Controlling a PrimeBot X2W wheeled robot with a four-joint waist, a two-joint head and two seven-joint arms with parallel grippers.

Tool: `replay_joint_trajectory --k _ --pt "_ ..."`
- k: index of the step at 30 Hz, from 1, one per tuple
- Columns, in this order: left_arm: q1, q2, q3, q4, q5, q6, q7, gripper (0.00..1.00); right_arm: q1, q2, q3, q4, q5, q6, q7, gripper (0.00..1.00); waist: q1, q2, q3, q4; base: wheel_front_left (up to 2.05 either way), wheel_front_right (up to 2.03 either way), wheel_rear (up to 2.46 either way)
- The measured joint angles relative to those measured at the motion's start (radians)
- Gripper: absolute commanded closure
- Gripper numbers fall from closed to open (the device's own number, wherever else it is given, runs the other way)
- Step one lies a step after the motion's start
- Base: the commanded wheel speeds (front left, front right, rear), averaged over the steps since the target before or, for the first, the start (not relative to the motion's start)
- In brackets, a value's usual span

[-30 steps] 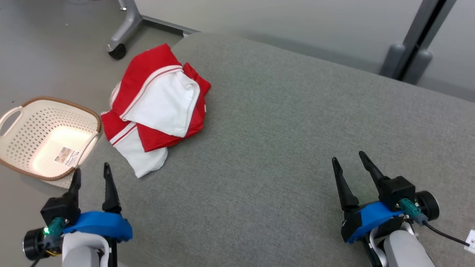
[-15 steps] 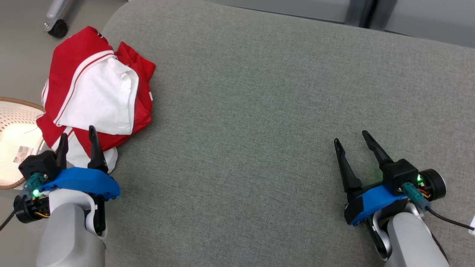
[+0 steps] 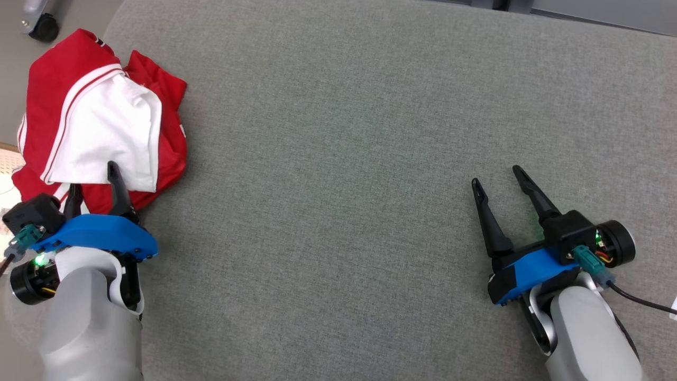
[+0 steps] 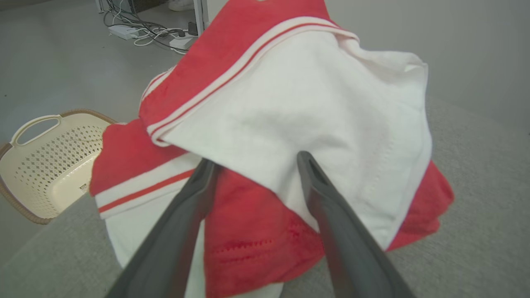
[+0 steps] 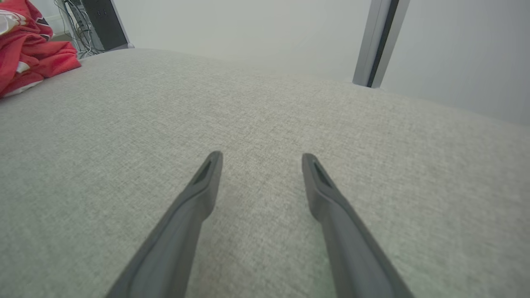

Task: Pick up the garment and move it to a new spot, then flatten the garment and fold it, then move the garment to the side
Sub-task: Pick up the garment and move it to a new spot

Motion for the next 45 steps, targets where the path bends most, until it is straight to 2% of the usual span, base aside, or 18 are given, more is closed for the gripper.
replay_joint_trajectory --k 1,2,10,20,25,30,38,45 --pt "-0.006 0.001 0.002 0.006 0.000 0.000 0.000 0.65 -0.004 0.001 0.000 -0.001 0.000 0.000 0.000 0.00 0.0000 0.0000 0.003 -0.003 0.00 0.00 0.00" --pt "-0.013 0.002 0.003 0.010 0.000 0.000 0.000 1.00 -0.007 0.001 0.000 -0.002 0.000 0.000 0.000 0.00 0.0000 0.0000 0.006 -0.006 0.00 0.00 0.00" --pt "-0.030 0.023 -0.001 -0.055 0.011 -0.003 0.000 1.00 -0.014 0.013 -0.014 -0.003 0.010 0.000 0.000 0.00 0.0001 0.0000 -0.006 -0.039 0.00 0.00 0.00" --pt "-0.050 0.046 -0.165 -0.272 0.005 -0.003 0.000 1.00 0.012 0.029 -0.052 -0.002 0.035 0.000 0.000 0.00 0.0000 -0.0002 -0.069 -0.113 0.00 0.00 0.00" --pt "-0.058 0.056 -0.268 -0.349 -0.022 -0.004 0.000 1.00 0.025 0.031 -0.037 -0.005 0.078 0.000 0.000 0.00 0.0000 -0.0002 -0.090 -0.187 0.00 0.00 0.00" --pt "-0.057 0.043 -0.370 -0.384 -0.052 -0.004 0.000 1.00 0.029 0.031 -0.019 -0.006 0.115 0.000 0.000 0.00 0.0000 -0.0002 -0.105 -0.278 0.00 0.00 0.00" --pt "-0.053 -0.004 -0.540 -0.369 -0.094 -0.004 0.000 1.00 0.041 0.031 -0.003 -0.005 0.149 0.000 0.000 0.00 0.0000 -0.0002 -0.118 -0.428 0.00 0.00 0.00" --pt "-0.027 -0.045 -0.668 -0.369 -0.141 -0.004 0.000 1.00 0.049 0.031 0.013 -0.003 0.167 0.000 0.000 0.00 -0.0001 -0.0002 -0.130 -0.531 0.00 0.00 0.00"
